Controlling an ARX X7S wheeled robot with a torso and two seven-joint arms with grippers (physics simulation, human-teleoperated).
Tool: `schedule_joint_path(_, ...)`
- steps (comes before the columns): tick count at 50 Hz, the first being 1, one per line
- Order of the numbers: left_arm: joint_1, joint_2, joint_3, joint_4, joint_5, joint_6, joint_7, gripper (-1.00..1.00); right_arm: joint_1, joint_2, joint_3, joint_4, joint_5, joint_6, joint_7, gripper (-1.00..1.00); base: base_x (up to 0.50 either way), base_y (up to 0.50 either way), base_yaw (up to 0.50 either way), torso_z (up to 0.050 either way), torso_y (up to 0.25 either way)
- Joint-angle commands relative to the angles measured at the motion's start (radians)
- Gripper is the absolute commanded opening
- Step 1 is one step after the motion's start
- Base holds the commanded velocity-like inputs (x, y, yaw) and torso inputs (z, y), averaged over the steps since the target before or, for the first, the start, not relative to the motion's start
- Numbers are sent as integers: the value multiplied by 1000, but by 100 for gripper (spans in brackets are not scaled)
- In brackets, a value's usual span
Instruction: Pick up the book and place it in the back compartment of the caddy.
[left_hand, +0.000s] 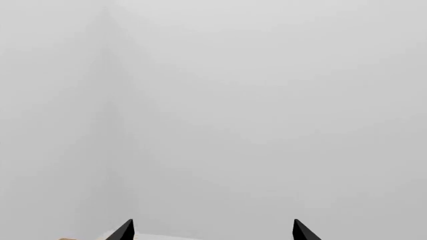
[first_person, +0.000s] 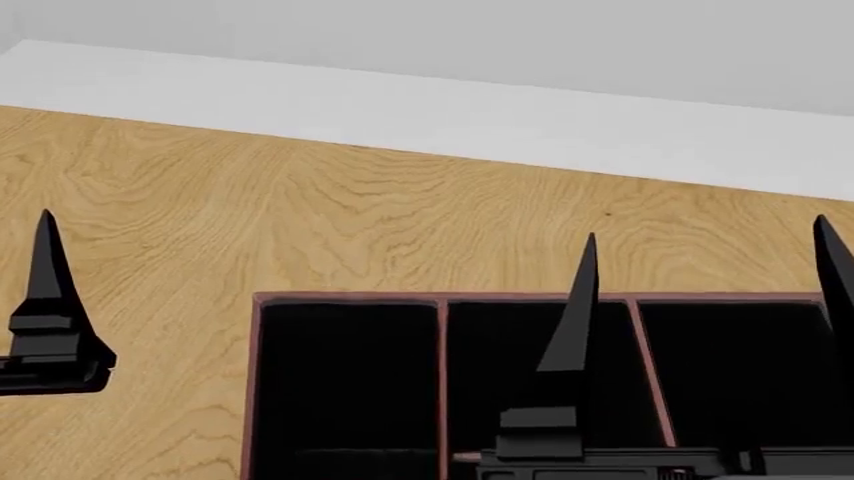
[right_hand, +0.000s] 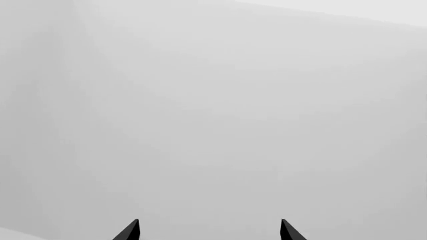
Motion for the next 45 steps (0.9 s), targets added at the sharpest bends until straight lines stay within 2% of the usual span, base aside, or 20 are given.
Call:
schedule_joint_path(1, 1, -3, -9, 3, -14, -5, -3, 100, 32, 22, -42, -7, 3, -22, 27, 100, 0, 0, 0, 0, 0)
schedule_joint_path(8, -25, 12, -74, -12, -79, -63, -34, 100, 84, 77, -133, -9, 2, -87, 72, 100, 0, 0, 0, 0, 0)
schedule_joint_path(10, -59, 7, -96, 0, -109, -125, -57, 100, 112, 88, -170, -9, 2, -101, 88, 100, 0, 0, 0, 0, 0)
schedule_joint_path(16, -222, 11, -204, -8, -255, -351, -132, 100, 148, 94, -217, -4, 7, -112, 100, 100, 0, 0, 0, 0, 0)
schedule_joint_path(22, -370, 7, -248, -80, -311, -478, -174, 100, 159, 100, -236, -4, 3, -121, 109, 100, 0, 0, 0, 0, 0)
schedule_joint_path(23, -431, 11, -271, -118, -334, -538, -201, 100, 160, 101, -239, -3, 1, -125, 108, 100, 0, 0, 0, 0, 0)
schedule_joint_path(27, -536, 6, -273, -200, -335, -605, -233, 100, 166, 99, -248, 2, 0, -129, 105, 100, 0, 0, 0, 0, 0)
schedule_joint_path(35, -622, -3, -285, -297, -322, -647, -263, 100, 116, 156, -249, 22, -31, -222, 107, 100, 0, 0, 0, 0, 0)
schedule_joint_path(45, -621, -4, -282, -406, -282, -616, -270, 100, 64, 208, -250, 42, -57, -310, 118, 100, 0, 0, 0, 0, 0)
